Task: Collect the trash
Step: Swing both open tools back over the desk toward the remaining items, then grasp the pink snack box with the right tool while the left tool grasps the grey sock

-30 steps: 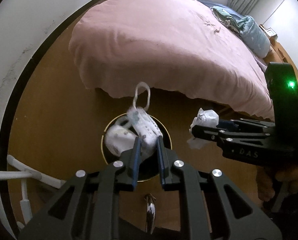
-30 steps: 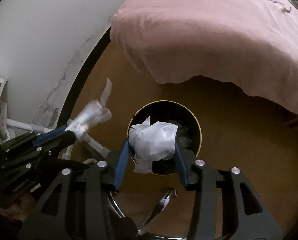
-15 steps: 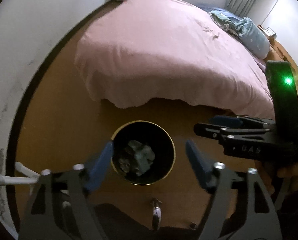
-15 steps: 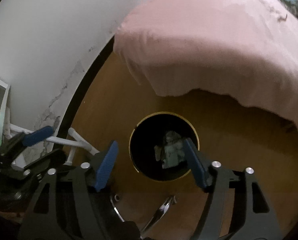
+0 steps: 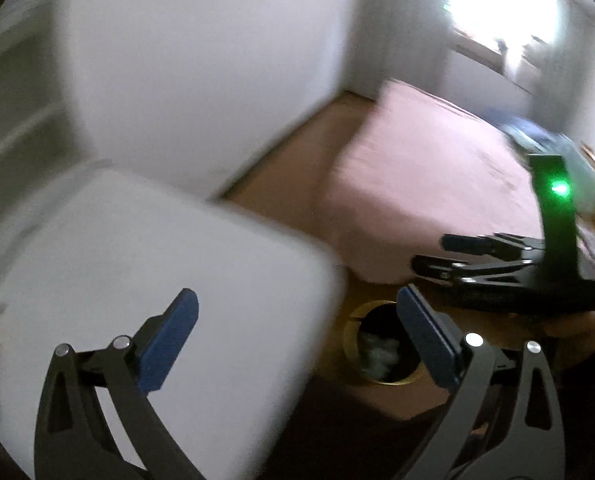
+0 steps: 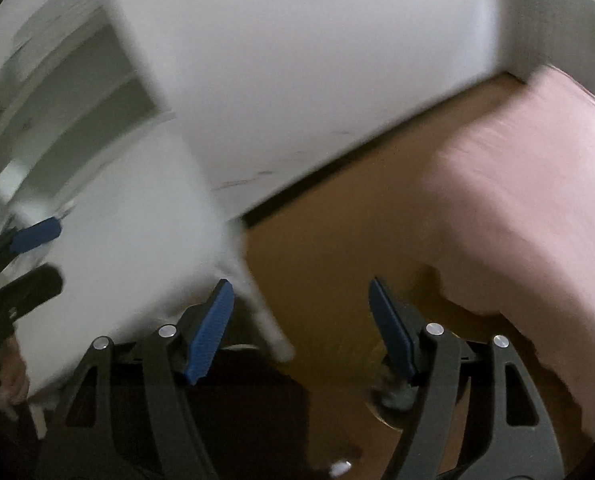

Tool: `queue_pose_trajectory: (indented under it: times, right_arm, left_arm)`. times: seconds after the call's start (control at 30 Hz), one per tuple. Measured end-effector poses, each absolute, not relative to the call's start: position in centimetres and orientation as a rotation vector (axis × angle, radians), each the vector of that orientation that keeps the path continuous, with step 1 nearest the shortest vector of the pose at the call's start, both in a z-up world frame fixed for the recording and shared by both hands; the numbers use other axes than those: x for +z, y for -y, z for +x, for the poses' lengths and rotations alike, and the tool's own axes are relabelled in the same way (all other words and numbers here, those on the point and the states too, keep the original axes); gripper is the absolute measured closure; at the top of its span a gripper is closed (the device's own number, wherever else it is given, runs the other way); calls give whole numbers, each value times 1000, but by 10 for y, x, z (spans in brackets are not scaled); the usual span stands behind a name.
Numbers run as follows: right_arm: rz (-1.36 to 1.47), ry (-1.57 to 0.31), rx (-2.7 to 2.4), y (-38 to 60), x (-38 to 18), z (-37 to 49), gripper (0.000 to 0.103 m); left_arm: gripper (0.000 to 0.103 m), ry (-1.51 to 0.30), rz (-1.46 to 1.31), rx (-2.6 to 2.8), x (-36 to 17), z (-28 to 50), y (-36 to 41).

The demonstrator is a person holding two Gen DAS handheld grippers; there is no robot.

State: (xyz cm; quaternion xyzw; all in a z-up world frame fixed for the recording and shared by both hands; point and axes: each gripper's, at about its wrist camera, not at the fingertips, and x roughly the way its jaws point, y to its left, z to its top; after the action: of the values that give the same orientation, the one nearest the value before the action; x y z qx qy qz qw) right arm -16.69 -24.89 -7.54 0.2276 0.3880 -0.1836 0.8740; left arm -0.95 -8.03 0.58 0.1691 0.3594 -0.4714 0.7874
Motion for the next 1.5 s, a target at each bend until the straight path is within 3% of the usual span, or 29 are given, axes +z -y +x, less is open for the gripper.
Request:
queue_pose_trajectory:
  times: [0.4, 0.7, 1.07, 1.13, 1.2, 1.27, 1.5]
  right_arm:
    - [246, -924, 237, 66, -66, 69, 35]
    - [133, -984, 396, -8, -70, 175, 35]
    - [137, -1052, 502, -22, -80, 219, 37]
    - [146, -1060, 515, -23, -82, 223, 44]
    - [162, -1065, 535, -21, -82, 224, 59]
    - [196, -1077, 566, -23, -86, 228, 82]
    - [211, -1042, 566, -18, -77, 213, 84]
  left_arm:
    - [7, -881, 179, -455, -13, 103, -157]
    - [7, -930, 129, -410, -33, 127, -193]
    - [7, -931, 142, -456, -48, 167, -193]
    - [7, -933, 146, -455, -51, 171, -192]
    - [7, -938, 142, -459, -53, 173, -191]
    - [7, -943, 144, -458, -55, 174, -190]
    - [7, -956, 135, -471, -56, 183, -180]
